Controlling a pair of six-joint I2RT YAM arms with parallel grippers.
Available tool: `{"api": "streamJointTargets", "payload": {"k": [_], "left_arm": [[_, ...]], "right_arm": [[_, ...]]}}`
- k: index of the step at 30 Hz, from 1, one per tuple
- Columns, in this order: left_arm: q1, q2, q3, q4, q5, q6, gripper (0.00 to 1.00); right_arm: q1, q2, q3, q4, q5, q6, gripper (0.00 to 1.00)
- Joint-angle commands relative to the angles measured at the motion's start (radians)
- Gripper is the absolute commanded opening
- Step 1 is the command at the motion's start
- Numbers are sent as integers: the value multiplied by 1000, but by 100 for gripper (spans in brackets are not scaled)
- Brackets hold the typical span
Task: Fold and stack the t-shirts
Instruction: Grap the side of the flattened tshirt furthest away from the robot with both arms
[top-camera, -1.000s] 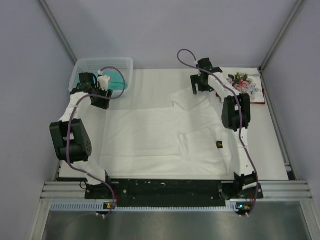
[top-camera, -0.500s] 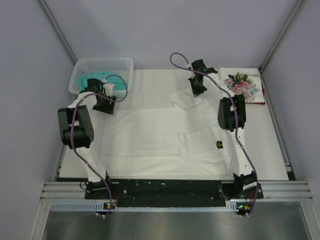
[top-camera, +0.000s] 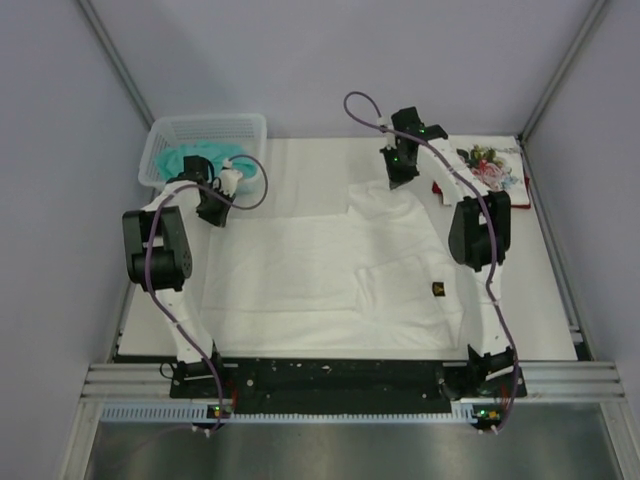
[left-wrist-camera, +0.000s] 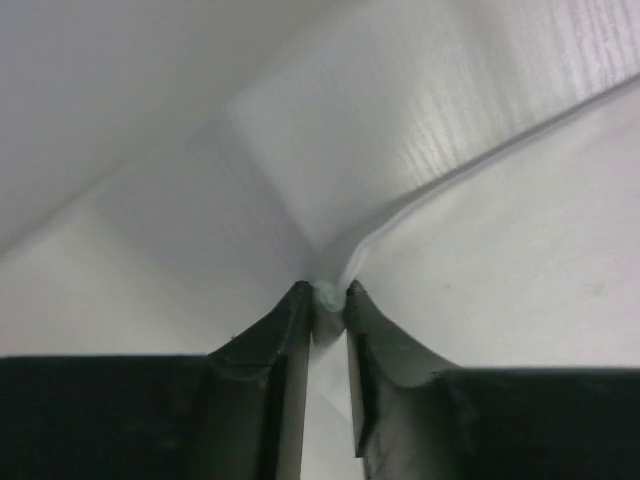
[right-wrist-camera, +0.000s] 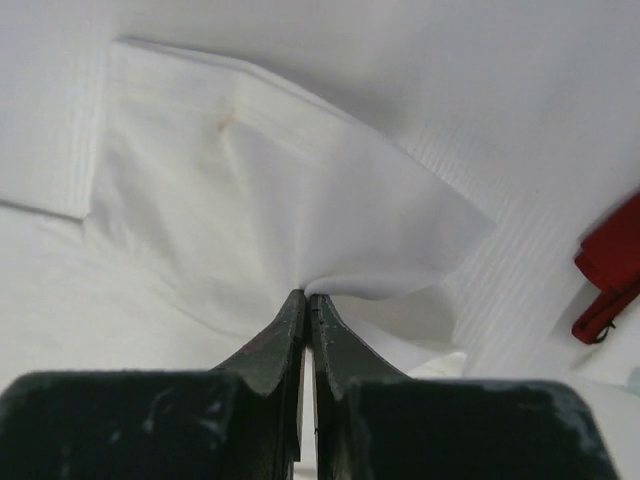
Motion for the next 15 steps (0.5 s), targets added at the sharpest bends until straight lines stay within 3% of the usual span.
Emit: {"api": "streamJointTargets", "payload": {"k": [1, 2, 9, 15], "left_arm": [[-5, -3, 11, -2, 18, 64, 4], [-5, -28, -9, 0, 37, 70, 0], [-5, -299, -187, 50, 138, 153, 0], [-5, -509, -284, -13, 167, 247, 0]], "right_arm": [[9, -168, -32, 16, -50, -11, 0], [11, -180, -41, 16, -44, -13, 0], [-2, -240, -87, 18, -76, -2, 0], [9, -433, -340, 18, -110, 27, 0]]}}
